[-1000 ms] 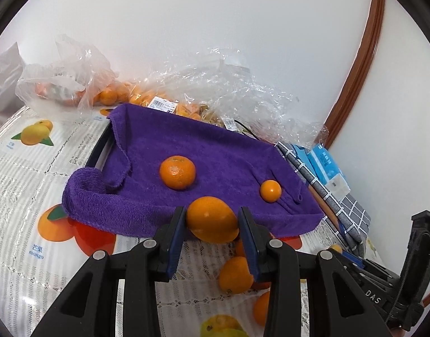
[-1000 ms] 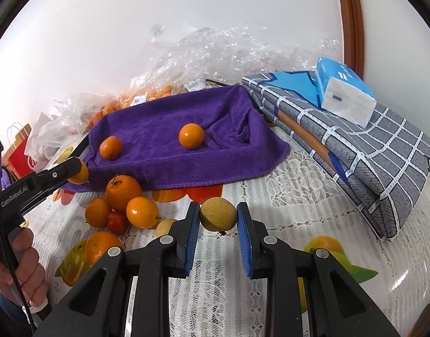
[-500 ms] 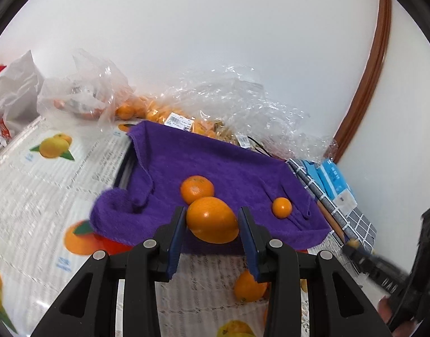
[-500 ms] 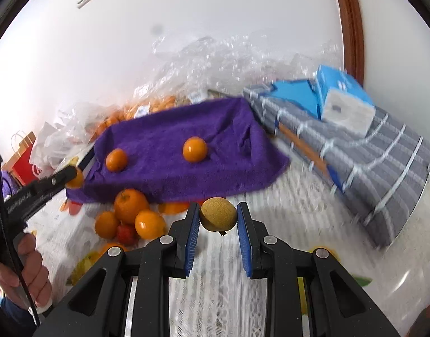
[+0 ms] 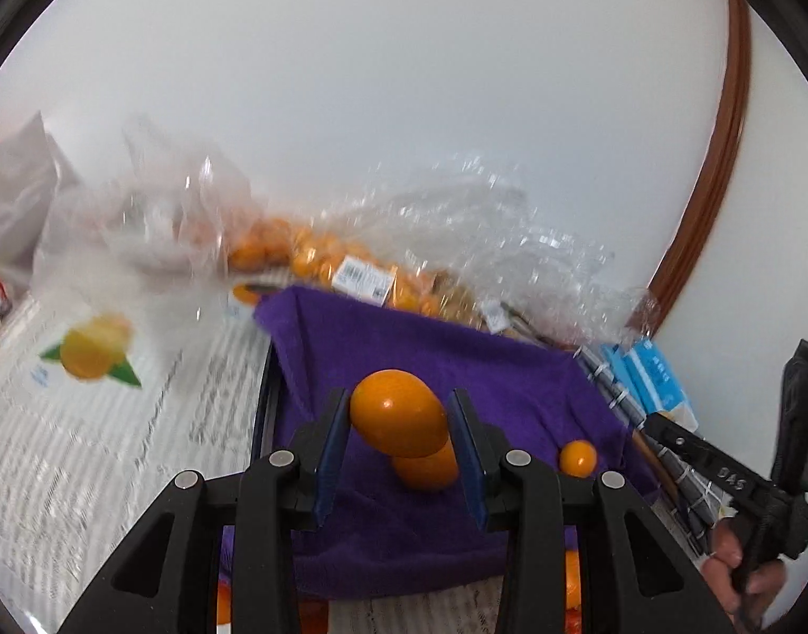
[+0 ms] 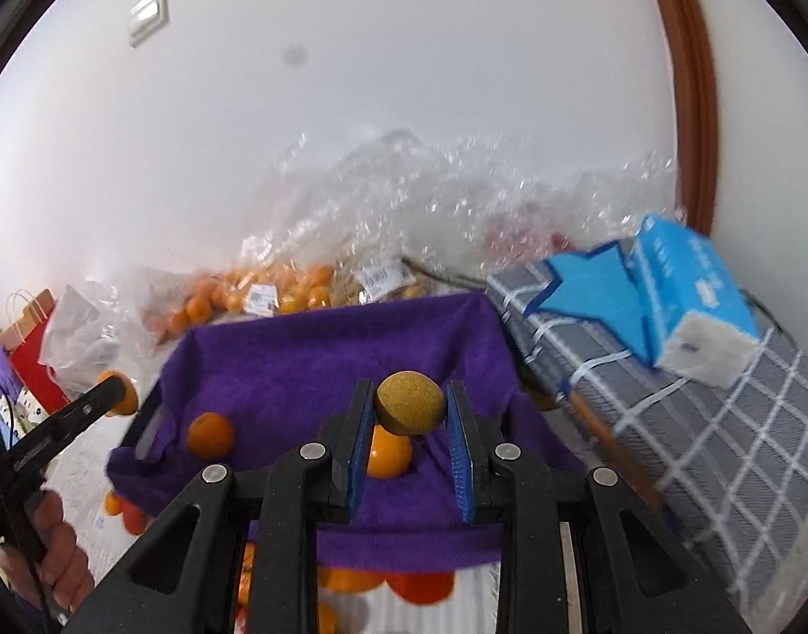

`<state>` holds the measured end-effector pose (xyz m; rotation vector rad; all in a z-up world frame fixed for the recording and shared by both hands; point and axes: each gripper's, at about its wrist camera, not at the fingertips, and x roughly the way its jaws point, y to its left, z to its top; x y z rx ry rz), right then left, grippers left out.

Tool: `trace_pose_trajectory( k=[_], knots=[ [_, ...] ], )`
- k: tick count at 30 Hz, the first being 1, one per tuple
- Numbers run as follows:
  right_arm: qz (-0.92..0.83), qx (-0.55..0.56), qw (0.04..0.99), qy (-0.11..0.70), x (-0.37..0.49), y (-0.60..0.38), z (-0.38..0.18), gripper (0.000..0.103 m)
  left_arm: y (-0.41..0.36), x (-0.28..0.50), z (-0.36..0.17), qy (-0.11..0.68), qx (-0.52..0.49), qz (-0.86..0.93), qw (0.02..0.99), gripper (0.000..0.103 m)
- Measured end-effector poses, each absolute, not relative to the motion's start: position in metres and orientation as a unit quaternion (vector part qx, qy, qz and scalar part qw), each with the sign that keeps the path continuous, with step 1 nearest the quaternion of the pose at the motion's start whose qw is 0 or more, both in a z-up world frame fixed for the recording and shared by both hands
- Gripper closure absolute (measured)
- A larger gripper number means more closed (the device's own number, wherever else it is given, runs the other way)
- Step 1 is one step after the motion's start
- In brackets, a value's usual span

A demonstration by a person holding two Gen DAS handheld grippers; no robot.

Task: Organize fruits
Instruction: 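Carry the pear and the orange over the purple towel with both tools, then open both tools, dropping the pear and the orange onto the towel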

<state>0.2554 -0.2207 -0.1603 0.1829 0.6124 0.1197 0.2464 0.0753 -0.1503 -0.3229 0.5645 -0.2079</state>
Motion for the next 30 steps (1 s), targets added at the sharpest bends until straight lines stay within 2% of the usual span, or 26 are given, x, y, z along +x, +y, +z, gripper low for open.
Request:
trace_pose_trajectory(
  k=[11, 30],
  knots=[
    [0.064, 0.105, 0.928, 0.352, 0.271, -0.229, -0.195, 0.076, 0.068, 0.258, -0.166, 0.301, -0.157, -0.092, 0.936, 0.067],
    [0.062, 0.084, 0.921, 0.374, 0.275, -0.218, -0.204, 0.076, 0.069, 0.271, -0.178, 0.339, -0.161, -0.073, 0.924, 0.067]
  ],
)
